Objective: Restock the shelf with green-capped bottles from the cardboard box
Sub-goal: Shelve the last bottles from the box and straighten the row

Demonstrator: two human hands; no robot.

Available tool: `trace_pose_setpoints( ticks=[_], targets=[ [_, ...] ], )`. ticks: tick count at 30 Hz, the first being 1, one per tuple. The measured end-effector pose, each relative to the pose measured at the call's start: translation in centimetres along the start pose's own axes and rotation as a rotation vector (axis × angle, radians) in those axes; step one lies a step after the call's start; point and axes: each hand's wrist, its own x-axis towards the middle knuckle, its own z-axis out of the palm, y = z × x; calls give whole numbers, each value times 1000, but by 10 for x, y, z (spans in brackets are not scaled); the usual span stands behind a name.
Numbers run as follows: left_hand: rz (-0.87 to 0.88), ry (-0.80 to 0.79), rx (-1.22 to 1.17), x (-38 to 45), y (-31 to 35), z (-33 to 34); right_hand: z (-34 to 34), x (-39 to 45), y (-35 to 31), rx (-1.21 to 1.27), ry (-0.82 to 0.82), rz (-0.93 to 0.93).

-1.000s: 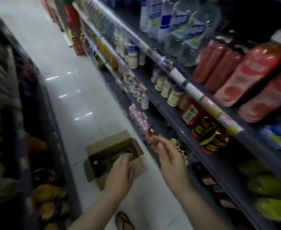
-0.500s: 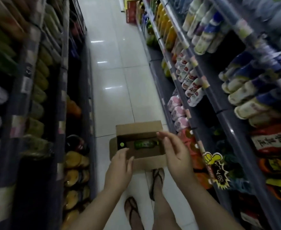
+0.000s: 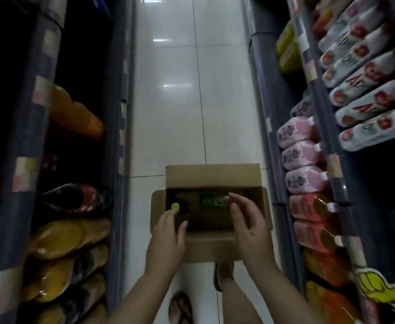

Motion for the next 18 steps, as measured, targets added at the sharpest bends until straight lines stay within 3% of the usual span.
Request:
trace_pose_setpoints(
  ticks=[10, 18],
  targets=[
    [-192, 58, -87, 52, -58, 76, 28, 67, 112, -10, -6, 111],
    [-280, 89, -158, 66, -65, 107, 26, 66, 143, 44, 24, 207]
  ],
)
